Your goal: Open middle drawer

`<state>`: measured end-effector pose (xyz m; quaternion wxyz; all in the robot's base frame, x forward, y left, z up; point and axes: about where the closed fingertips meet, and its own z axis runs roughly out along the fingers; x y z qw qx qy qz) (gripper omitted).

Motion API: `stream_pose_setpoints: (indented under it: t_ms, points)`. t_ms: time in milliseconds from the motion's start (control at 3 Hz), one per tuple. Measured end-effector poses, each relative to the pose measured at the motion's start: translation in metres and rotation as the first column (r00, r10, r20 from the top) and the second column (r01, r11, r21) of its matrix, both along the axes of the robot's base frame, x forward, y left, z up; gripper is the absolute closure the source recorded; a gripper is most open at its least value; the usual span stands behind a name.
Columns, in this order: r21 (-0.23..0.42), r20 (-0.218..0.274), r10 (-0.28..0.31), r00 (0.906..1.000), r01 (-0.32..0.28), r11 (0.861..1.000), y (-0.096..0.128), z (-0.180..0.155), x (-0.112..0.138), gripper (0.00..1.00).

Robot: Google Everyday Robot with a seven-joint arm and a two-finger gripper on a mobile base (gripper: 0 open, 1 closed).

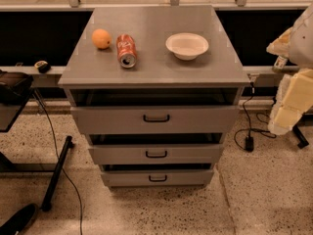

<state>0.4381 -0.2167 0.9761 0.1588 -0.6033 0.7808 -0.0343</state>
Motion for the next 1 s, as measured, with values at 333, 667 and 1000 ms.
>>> stream_pose_setpoints:
  t_ms: [333, 667, 1000]
  points:
    - [0.0, 0.0, 0.0, 1.0, 0.0, 1.0, 0.0, 0.0, 0.0, 0.0]
    - [0.019, -0.014, 0.021, 0.9997, -0.021, 1.0, 0.018, -0.057, 0.01, 0.0]
    - [-0.028, -0.014, -0.013, 0.9998, 0.013, 1.0, 0.03, -0.129, 0.02, 0.0]
